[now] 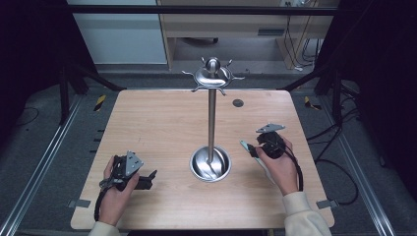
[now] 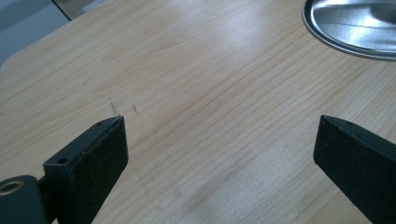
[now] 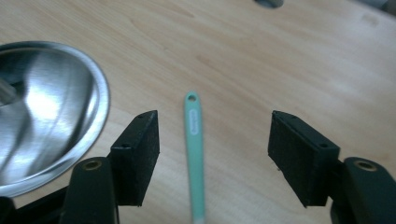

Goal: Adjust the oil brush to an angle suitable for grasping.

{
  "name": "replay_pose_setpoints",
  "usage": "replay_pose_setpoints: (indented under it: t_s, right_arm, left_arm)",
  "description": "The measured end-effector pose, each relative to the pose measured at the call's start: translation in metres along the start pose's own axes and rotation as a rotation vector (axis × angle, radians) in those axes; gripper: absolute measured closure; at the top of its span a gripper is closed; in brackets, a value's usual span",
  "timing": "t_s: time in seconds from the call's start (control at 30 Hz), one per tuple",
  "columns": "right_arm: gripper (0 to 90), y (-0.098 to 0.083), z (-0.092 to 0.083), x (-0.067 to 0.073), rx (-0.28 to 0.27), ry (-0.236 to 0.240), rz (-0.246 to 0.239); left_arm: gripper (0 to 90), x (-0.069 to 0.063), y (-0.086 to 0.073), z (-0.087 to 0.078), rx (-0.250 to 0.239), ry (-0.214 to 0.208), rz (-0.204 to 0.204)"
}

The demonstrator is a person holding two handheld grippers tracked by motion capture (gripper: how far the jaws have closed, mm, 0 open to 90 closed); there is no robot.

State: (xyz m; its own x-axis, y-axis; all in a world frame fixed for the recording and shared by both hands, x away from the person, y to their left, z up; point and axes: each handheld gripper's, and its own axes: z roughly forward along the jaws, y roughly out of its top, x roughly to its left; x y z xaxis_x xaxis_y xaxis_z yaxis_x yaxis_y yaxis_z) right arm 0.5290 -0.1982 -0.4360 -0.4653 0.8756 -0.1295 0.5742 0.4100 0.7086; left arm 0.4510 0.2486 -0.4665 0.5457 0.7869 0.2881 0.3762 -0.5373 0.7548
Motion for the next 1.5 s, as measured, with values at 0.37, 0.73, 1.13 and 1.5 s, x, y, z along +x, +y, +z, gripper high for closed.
replay_pose_setpoints:
  t_s: [0.37,0.73,1.13,1.5]
  right_arm:
    - [39.1,0.020,0.010,0.003,0.030,0.038,-0.058]
    - [41.3,0.021,0.035,0.023,0.112,0.045,-0.029]
    - [61.1,0.014,0.034,0.018,0.037,0.062,-0.051]
    - [90.0,0.005,0.047,0.013,0.076,0.086,-0.043]
  left_arm:
    - [2.4,0.010,-0.006,-0.004,-0.058,0.036,-0.097]
    - [2.1,0.009,-0.009,-0.013,-0.047,0.039,-0.085]
    - [1.8,0.005,-0.006,-0.008,-0.028,0.023,-0.066]
    - [1.8,0.004,-0.006,-0.007,-0.027,0.022,-0.064]
